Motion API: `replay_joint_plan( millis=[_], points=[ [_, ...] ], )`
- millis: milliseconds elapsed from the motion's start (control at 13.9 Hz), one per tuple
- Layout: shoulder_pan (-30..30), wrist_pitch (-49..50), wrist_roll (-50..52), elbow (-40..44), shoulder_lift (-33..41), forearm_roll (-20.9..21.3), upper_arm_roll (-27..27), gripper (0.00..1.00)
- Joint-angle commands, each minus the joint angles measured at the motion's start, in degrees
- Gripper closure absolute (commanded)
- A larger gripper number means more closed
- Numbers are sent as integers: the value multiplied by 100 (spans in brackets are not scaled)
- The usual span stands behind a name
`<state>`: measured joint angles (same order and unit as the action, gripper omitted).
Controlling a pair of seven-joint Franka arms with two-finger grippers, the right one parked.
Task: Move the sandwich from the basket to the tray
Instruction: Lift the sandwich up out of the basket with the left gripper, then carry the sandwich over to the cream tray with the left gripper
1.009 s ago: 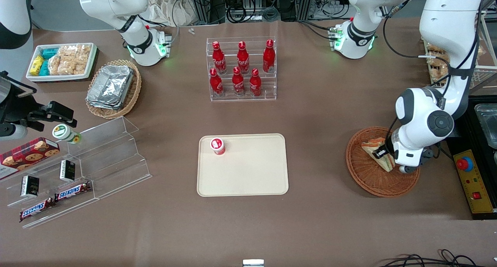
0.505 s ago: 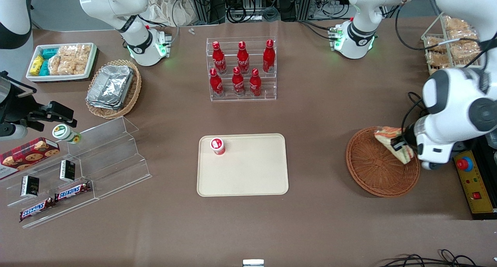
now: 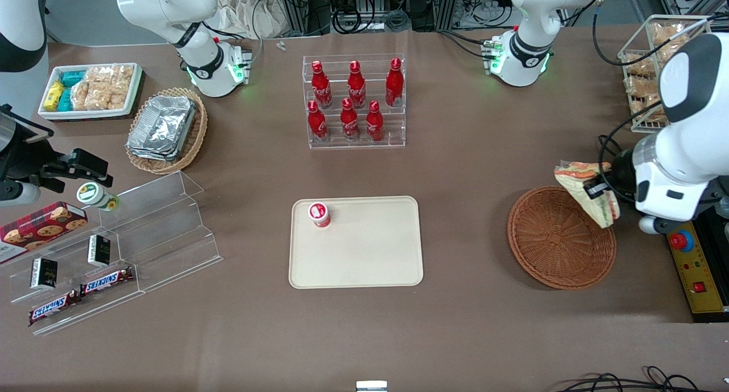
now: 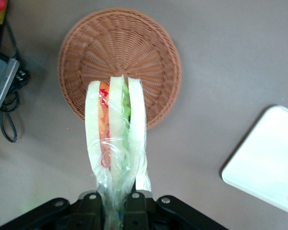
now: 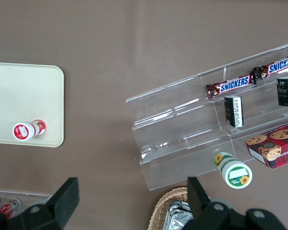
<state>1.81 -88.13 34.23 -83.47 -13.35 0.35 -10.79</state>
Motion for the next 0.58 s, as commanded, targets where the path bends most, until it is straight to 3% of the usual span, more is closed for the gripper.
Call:
replay_joint_plan(
  millis=[0, 144, 505],
  points=[
    [-6, 270, -809, 190, -97, -61, -151, 100],
    [-215, 270, -892, 191, -194, 121, -536, 100],
    [-1234, -150, -979, 199, -440, 272, -582, 100]
  ],
)
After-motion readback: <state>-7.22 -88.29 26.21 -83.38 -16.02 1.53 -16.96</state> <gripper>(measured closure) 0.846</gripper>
